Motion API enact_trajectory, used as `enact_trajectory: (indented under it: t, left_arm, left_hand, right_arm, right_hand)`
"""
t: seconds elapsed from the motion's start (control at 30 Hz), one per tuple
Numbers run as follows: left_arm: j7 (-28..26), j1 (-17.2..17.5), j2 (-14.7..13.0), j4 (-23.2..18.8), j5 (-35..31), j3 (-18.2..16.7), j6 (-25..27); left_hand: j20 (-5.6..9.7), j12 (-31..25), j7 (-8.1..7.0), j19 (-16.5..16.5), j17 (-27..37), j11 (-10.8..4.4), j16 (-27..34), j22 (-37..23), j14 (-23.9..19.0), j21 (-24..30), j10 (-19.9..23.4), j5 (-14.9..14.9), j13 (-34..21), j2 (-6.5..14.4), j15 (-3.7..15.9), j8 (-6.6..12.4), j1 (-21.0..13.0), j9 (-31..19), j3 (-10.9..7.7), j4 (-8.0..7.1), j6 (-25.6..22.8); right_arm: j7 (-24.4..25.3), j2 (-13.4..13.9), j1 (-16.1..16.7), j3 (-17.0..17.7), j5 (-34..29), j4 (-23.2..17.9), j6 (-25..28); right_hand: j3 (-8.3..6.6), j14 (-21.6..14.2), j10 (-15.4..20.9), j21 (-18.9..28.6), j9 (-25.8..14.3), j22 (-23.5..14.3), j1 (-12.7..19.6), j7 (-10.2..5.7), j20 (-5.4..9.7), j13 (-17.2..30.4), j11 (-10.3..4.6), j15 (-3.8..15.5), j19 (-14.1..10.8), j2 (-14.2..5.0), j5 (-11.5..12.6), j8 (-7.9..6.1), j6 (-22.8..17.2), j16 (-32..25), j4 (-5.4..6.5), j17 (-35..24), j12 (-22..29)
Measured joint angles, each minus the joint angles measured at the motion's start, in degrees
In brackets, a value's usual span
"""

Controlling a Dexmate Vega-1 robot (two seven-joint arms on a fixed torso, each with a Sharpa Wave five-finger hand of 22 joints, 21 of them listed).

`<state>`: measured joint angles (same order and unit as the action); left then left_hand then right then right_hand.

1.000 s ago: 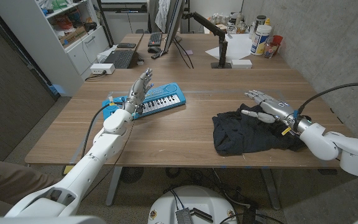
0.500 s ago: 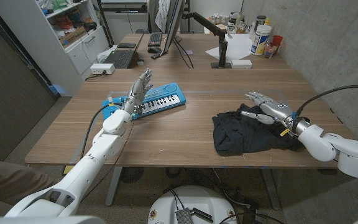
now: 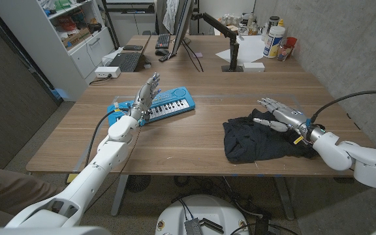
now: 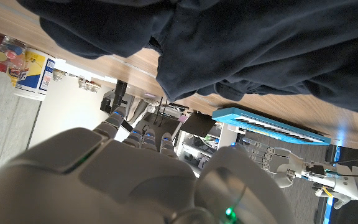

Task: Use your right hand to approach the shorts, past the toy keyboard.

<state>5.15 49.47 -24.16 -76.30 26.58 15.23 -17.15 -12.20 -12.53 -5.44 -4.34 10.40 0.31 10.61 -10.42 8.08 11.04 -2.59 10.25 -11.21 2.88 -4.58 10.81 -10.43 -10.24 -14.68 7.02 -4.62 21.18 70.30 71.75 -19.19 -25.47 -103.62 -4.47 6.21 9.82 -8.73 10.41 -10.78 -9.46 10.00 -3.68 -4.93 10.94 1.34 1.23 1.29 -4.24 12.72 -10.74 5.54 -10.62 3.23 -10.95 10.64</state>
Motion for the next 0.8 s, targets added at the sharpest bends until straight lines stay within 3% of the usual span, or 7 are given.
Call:
enact_trajectory:
  t: [0.5,0.67,0.8]
  left_arm:
    - [0.01,0.06,-0.03,0.03,-0.07,0.00,0.21]
    - [0.01,0.07,-0.12,-0.18,-0.07,0.00,0.21]
    - [0.01,0.08,-0.19,-0.33,-0.07,0.00,0.21]
  left_hand:
    - [0.00,0.00,0.31,0.00,0.00,0.00,0.00,0.00,0.69,0.00,0.00,0.00,0.00,0.22,0.10,0.00,0.22,0.00,0.00,0.00,-0.31]
    - [0.00,0.00,0.31,0.00,0.00,0.00,0.00,0.00,0.69,0.00,-0.01,0.00,0.00,0.22,0.10,0.00,0.22,0.00,0.00,0.00,-0.31]
    - [0.00,0.00,0.31,0.00,0.00,0.00,0.00,0.00,0.69,0.00,-0.01,0.00,0.00,0.22,0.10,0.00,0.22,0.00,0.00,0.00,-0.31]
  right_arm:
    - [-0.06,-0.03,0.16,-0.51,0.61,0.30,1.44]
    - [-0.06,-0.02,0.18,-0.53,0.87,0.31,1.78]
    - [-0.06,-0.02,0.18,-0.53,1.06,0.31,1.97]
  right_hand:
    - [0.00,0.00,-0.30,0.00,0.00,0.00,0.00,0.00,-0.40,0.00,-0.31,-0.63,0.41,0.00,0.02,0.00,0.00,0.00,0.00,0.00,0.00]
    - [0.00,-0.01,-0.30,0.00,0.00,0.00,0.00,1.25,0.01,0.00,-0.31,-0.63,-0.01,0.00,0.04,-0.35,-0.62,0.00,0.00,0.00,0.00]
    - [0.00,-0.01,-0.30,0.00,0.00,0.00,0.00,1.25,0.01,0.00,-0.31,-0.63,-0.01,0.00,0.04,-0.35,-0.62,0.00,0.01,0.00,0.00]
